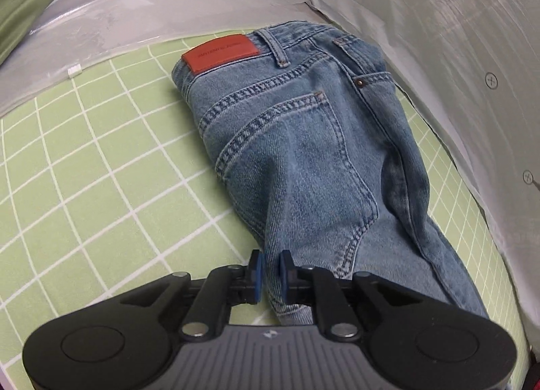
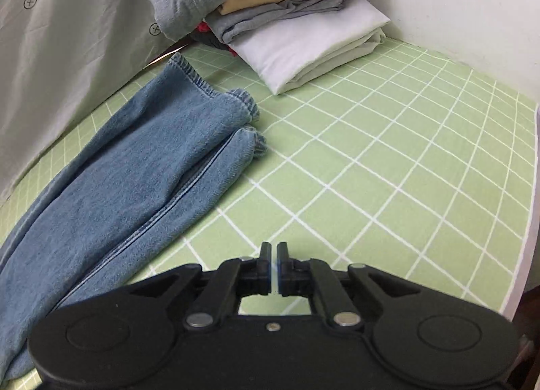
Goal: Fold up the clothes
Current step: 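Grasp the leg hem with the right gripper and pull it straight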
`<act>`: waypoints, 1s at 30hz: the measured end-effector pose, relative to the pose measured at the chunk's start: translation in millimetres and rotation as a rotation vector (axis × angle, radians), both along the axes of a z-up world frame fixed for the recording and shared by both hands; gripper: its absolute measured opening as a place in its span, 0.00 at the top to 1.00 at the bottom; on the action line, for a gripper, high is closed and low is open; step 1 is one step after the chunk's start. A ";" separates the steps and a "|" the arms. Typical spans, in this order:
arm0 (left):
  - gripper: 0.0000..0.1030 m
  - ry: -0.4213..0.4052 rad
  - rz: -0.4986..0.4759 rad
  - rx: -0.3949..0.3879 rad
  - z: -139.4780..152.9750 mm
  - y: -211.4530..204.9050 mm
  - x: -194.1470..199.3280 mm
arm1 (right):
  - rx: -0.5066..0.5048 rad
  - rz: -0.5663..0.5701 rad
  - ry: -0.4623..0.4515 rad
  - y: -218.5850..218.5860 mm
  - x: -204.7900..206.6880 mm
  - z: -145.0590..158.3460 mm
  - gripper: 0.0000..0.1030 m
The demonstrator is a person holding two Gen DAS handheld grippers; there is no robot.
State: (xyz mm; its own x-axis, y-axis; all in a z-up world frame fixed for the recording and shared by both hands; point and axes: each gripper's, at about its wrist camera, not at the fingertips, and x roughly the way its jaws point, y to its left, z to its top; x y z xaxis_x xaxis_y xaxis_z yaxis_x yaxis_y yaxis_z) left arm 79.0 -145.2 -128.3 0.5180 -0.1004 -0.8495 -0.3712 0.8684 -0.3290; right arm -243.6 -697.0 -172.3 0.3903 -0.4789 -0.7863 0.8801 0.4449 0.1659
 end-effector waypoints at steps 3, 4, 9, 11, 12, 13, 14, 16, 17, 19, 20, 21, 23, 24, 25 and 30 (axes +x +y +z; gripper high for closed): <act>0.71 -0.001 -0.043 0.014 5.5 -6.9 -11.5 | 0.011 0.016 -0.052 -5.2 4.2 1.0 0.67; 0.64 -0.002 -0.058 0.018 7.4 -9.2 -15.3 | 0.009 0.021 -0.051 -9.3 9.8 0.0 0.63; 0.52 0.020 -0.076 0.051 1.4 -38.9 -17.0 | -0.010 0.047 -0.037 -32.0 39.1 -5.7 0.51; 0.52 0.031 -0.077 0.065 -2.7 -52.8 -15.7 | -0.033 0.058 -0.012 -43.9 52.5 -9.0 0.46; 0.52 0.037 -0.077 0.072 -4.7 -59.7 -15.0 | -0.044 0.064 0.001 -50.0 59.2 -10.5 0.44; 0.52 0.048 -0.062 0.072 -7.3 -61.8 -12.5 | -0.049 0.071 0.006 -57.5 65.2 -11.0 0.46; 0.51 0.060 -0.044 0.070 -9.8 -63.3 -9.8 | -0.040 0.077 -0.003 -64.3 69.1 -10.1 0.49; 0.50 0.072 -0.036 0.090 -10.3 -66.3 -7.8 | -0.016 0.080 -0.032 -75.7 74.7 -7.8 0.81; 0.50 0.077 -0.033 0.100 -10.5 -67.8 -6.9 | -0.002 0.078 -0.051 -80.1 76.4 -6.3 0.86; 0.43 0.087 -0.036 0.128 -10.6 -71.0 -6.0 | -0.034 0.078 -0.080 -82.3 78.0 -0.2 0.91; 0.42 0.091 -0.043 0.141 -10.6 -71.6 -6.4 | -0.059 0.077 -0.085 -82.2 77.2 3.1 0.91; 0.40 0.096 -0.046 0.150 -10.6 -71.7 -6.8 | -0.084 0.077 -0.089 -82.1 76.5 6.5 0.94; 0.36 0.108 -0.049 0.158 -10.6 -70.6 -7.7 | -0.135 0.076 -0.098 -82.0 75.0 13.3 0.94; 0.34 0.115 -0.051 0.164 -11.1 -70.5 -7.4 | -0.159 0.075 -0.101 -82.2 74.4 16.1 0.93; 0.30 0.121 -0.053 0.171 -11.8 -70.5 -7.0 | -0.151 0.073 -0.066 -85.9 76.3 9.8 0.91; 0.22 0.143 -0.059 0.192 -12.8 -68.8 -5.4 | -0.244 0.020 0.070 -70.7 78.6 6.8 0.44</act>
